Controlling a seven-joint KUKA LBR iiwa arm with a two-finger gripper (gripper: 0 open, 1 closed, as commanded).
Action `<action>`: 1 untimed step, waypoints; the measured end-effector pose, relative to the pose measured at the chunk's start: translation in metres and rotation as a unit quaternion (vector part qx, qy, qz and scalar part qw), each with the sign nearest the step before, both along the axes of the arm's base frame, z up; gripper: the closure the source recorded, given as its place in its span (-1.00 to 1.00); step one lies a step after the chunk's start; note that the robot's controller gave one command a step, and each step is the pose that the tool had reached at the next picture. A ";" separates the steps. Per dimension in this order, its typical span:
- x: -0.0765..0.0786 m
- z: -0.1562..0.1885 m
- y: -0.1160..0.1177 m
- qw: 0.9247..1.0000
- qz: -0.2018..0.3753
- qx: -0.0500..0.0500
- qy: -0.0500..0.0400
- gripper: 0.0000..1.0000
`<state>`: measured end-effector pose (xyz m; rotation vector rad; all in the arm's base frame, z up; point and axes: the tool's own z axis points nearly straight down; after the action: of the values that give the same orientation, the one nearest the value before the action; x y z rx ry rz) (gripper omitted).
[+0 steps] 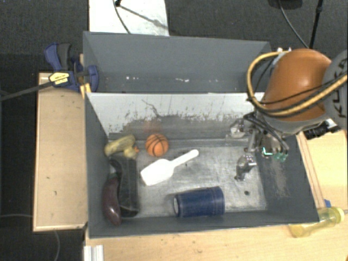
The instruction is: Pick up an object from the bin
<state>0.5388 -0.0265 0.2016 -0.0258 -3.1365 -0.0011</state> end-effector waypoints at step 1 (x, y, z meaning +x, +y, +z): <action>0.002 0.004 0.000 1.000 0.000 0.000 -0.004 -1.00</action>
Offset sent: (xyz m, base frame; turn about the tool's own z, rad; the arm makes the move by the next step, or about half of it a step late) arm -0.0104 0.0814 -0.1013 0.0035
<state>0.5405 -0.0265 0.2058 -0.0243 -3.1447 -0.0003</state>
